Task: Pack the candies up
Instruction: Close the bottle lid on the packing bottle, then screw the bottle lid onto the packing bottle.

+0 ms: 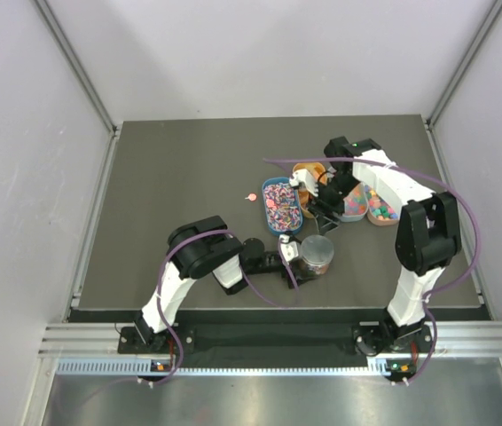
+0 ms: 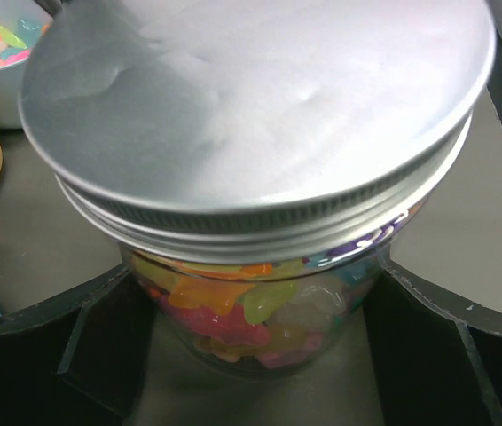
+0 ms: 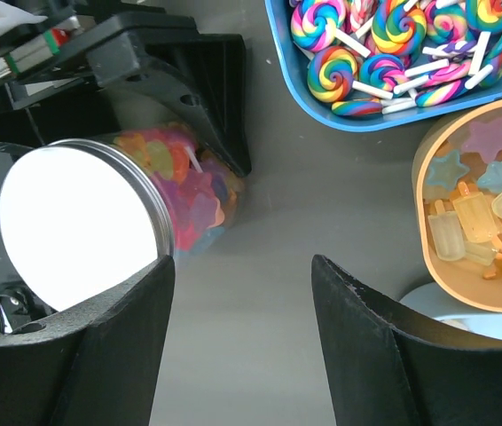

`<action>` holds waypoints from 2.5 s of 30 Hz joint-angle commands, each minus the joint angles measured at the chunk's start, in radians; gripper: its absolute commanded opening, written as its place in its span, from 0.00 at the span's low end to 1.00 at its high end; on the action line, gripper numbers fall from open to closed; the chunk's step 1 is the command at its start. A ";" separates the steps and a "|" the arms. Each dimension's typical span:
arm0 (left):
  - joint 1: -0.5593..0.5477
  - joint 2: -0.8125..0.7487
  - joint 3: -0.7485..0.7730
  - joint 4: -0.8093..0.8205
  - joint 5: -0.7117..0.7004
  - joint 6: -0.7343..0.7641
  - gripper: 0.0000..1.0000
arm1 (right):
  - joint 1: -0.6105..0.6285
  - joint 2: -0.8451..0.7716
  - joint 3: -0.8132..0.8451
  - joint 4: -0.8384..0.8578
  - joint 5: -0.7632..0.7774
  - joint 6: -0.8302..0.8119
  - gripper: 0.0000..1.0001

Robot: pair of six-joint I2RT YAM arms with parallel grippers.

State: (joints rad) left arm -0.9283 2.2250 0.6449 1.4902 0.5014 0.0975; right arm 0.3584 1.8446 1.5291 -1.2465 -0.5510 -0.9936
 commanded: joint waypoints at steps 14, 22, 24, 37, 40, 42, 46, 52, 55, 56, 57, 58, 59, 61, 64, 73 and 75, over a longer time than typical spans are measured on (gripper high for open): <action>0.025 0.090 -0.051 0.183 0.006 0.071 0.00 | 0.022 -0.071 -0.026 0.008 0.003 0.035 0.63; 0.036 0.087 -0.054 0.182 0.015 0.064 0.00 | -0.041 -0.044 0.014 0.068 0.059 0.081 0.64; 0.037 0.087 -0.056 0.185 0.023 0.064 0.00 | -0.082 -0.024 0.068 0.042 0.045 0.087 0.64; 0.055 0.090 -0.051 0.188 0.034 0.057 0.00 | -0.055 -0.142 0.030 -0.094 -0.004 -0.036 0.65; 0.057 0.093 -0.044 0.180 0.034 0.050 0.00 | -0.041 -0.173 -0.004 -0.094 -0.009 -0.065 0.65; 0.059 0.096 -0.039 0.179 0.038 0.045 0.00 | -0.029 -0.186 -0.023 -0.097 -0.017 -0.073 0.66; 0.060 0.096 -0.030 0.168 0.052 0.039 0.00 | -0.006 -0.217 -0.056 -0.082 -0.007 -0.073 0.66; 0.060 0.102 -0.021 0.160 0.057 0.039 0.00 | 0.022 -0.217 -0.081 -0.042 -0.017 -0.062 0.65; 0.060 0.105 -0.016 0.159 0.060 0.038 0.00 | 0.036 -0.214 -0.098 -0.019 -0.010 -0.053 0.65; 0.060 0.107 -0.014 0.159 0.060 0.036 0.00 | 0.043 -0.214 -0.104 -0.011 -0.001 -0.040 0.65; 0.060 0.107 -0.013 0.157 0.058 0.038 0.00 | 0.047 -0.216 -0.113 0.014 0.011 -0.030 0.66; 0.060 0.108 -0.013 0.159 0.060 0.038 0.00 | 0.051 -0.216 -0.133 0.022 0.031 -0.028 0.65; 0.060 0.111 -0.011 0.157 0.057 0.038 0.00 | 0.057 -0.217 -0.144 0.033 0.036 -0.025 0.65; 0.060 0.114 -0.008 0.159 0.054 0.036 0.00 | 0.065 -0.219 -0.165 0.054 0.045 -0.025 0.66; 0.060 0.117 -0.005 0.160 0.046 0.039 0.00 | 0.080 -0.223 -0.185 0.052 0.065 -0.028 0.65; 0.060 0.125 0.002 0.162 0.040 0.036 0.00 | 0.103 -0.248 -0.193 0.052 0.086 -0.033 0.66; 0.060 0.128 0.004 0.160 0.042 0.038 0.00 | 0.103 -0.239 -0.182 0.052 0.083 -0.031 0.66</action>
State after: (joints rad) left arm -0.8795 2.2509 0.6815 1.4899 0.6136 0.0666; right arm 0.4477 1.6314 1.3163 -1.2118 -0.4633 -1.0206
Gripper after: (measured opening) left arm 0.913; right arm 0.655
